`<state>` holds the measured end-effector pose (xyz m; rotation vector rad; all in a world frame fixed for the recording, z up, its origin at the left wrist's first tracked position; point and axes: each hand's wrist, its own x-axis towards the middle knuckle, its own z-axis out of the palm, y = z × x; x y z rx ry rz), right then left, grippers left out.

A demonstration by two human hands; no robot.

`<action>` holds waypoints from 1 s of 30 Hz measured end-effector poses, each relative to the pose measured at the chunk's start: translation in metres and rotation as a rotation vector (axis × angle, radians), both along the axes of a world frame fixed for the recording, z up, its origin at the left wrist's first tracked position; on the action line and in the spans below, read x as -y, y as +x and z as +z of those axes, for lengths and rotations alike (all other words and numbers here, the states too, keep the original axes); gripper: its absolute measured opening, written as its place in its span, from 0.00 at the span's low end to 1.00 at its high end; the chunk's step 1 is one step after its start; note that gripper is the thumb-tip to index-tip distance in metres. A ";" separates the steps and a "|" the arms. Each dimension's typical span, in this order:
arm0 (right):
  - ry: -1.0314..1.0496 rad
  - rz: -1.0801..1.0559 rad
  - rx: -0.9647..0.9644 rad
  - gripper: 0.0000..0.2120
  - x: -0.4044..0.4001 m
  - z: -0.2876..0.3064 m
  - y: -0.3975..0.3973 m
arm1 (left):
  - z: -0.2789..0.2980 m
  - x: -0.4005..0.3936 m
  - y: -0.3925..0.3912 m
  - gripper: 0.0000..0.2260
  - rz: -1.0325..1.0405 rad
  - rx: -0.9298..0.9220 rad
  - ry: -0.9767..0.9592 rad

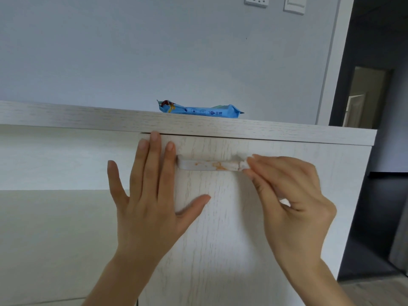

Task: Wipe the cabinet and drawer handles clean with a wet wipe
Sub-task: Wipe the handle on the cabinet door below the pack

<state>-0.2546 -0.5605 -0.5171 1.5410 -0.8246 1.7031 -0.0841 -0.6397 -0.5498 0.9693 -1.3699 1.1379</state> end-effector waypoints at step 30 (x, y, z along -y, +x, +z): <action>0.029 0.014 -0.111 0.07 0.005 0.005 -0.001 | 0.000 0.003 -0.001 0.38 -0.044 -0.007 -0.027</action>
